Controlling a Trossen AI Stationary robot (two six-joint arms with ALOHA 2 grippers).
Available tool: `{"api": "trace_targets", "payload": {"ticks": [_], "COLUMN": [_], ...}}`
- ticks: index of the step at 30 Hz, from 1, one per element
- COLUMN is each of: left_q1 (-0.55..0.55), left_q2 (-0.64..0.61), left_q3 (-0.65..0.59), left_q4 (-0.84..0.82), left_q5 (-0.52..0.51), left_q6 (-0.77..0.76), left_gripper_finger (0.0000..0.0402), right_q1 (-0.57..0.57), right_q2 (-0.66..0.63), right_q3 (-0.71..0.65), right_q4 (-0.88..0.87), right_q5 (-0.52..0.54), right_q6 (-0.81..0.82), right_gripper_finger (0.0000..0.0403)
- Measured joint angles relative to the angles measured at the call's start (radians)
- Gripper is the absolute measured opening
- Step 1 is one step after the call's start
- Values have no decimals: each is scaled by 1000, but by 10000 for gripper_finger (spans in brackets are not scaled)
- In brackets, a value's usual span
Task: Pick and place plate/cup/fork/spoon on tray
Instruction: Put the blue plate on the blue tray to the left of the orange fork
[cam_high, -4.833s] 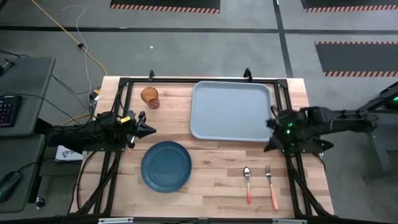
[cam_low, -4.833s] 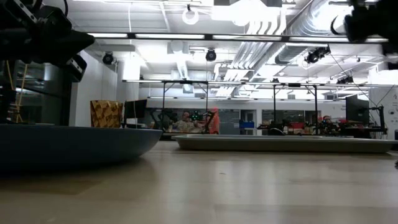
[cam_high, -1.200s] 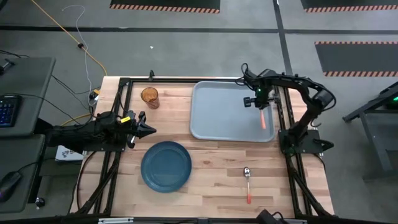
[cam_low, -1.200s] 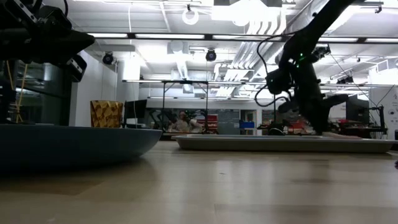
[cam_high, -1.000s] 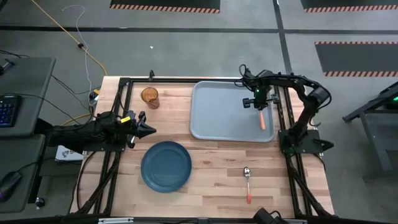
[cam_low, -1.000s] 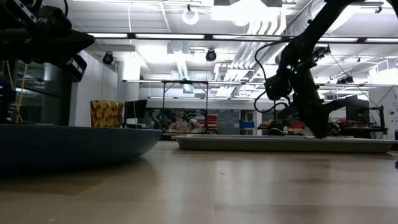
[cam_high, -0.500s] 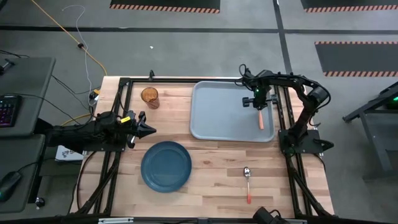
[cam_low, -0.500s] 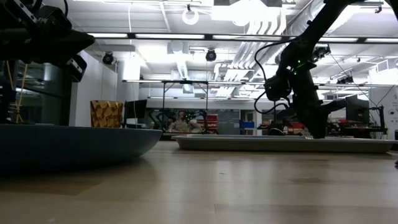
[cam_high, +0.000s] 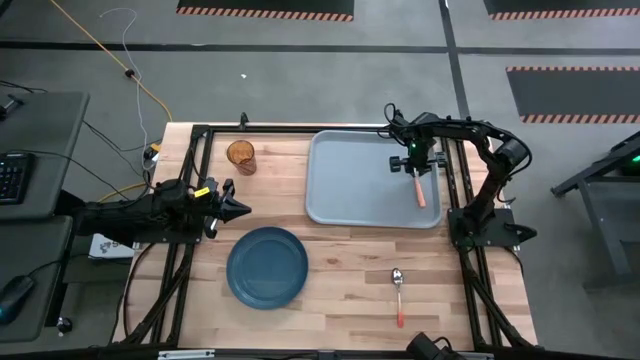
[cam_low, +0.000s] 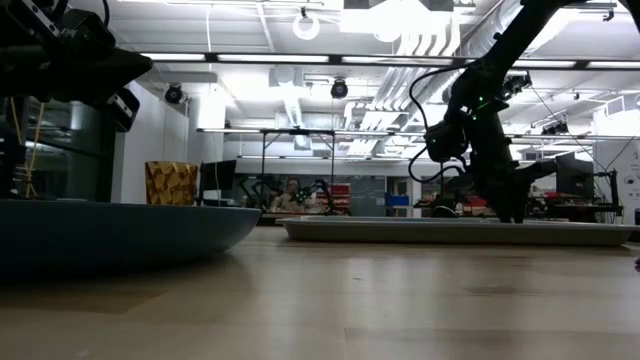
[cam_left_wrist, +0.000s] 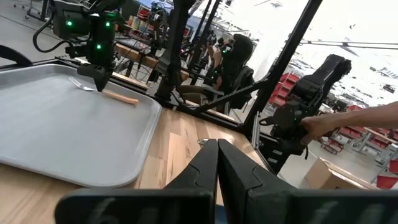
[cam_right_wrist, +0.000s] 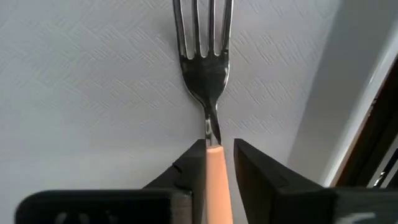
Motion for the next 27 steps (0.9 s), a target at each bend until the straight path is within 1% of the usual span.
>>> {"api": "trace_targets", "payload": {"ticks": [4,8,12,14,16,19,22,25,27], "left_q1": [0,0,0,0,0,0,0,0,0], "left_q2": [0,0,0,0,0,0,0,0,0], "left_q3": [0,0,0,0,0,0,0,0,0], "left_q4": [0,0,0,0,0,0,0,0,0], "left_q5": [0,0,0,0,0,0,0,0,0], "left_q6": [0,0,0,0,0,0,0,0,0], "left_gripper_finger": [0,0,0,0,0,0,0,0,0], "right_q1": [0,0,7,28,73,190,379,600,739], "right_q2": [0,-26,-141,-225,-312,-416,-471,-467,-436], "right_q3": [0,22,54,56,39,-30,-138,-245,-282], "right_q4": [0,-1,19,70,148,318,573,881,1066], "right_q5": [13,25,-15,-67,-137,-239,-301,-296,-225], "right_q6": [-11,-76,-163,-174,-150,-29,159,377,498], "right_gripper_finger": [98,112,117,117,117,117,117,118,118]}}
